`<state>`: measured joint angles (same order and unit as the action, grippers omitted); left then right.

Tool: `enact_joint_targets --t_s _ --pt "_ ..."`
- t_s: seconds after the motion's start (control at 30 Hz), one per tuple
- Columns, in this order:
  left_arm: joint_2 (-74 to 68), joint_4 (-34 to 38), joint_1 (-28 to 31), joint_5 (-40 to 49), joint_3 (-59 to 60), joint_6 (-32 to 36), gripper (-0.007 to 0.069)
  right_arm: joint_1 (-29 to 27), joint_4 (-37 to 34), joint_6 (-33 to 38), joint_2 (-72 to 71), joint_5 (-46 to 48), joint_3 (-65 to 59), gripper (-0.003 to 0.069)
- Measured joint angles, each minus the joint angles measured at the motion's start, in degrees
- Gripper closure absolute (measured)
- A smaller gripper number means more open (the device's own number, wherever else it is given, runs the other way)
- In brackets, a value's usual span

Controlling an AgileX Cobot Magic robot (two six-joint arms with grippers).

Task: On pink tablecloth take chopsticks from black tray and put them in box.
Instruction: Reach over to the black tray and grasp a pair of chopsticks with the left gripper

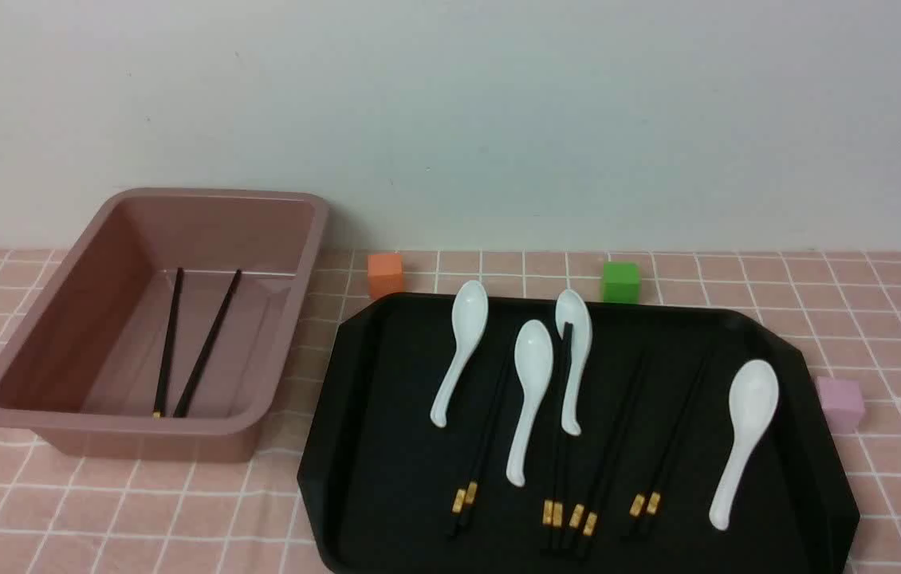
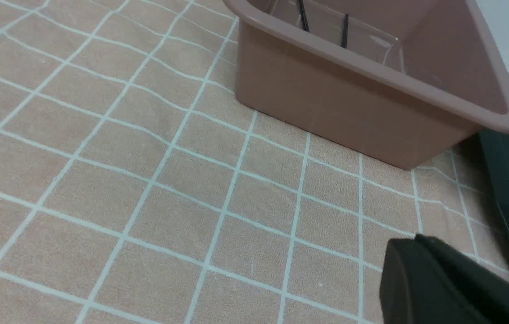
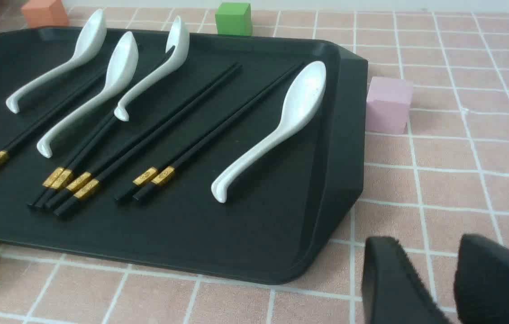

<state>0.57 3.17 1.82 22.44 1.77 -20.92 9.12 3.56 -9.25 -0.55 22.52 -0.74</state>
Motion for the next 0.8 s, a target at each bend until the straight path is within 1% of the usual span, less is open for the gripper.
enact_joint_targets --t_s 0.8 --pt "0.0 0.0 0.0 -0.1 0.0 0.0 0.0595 0.0 0.0 0.0 0.0 0.0 0.0 0.0419"
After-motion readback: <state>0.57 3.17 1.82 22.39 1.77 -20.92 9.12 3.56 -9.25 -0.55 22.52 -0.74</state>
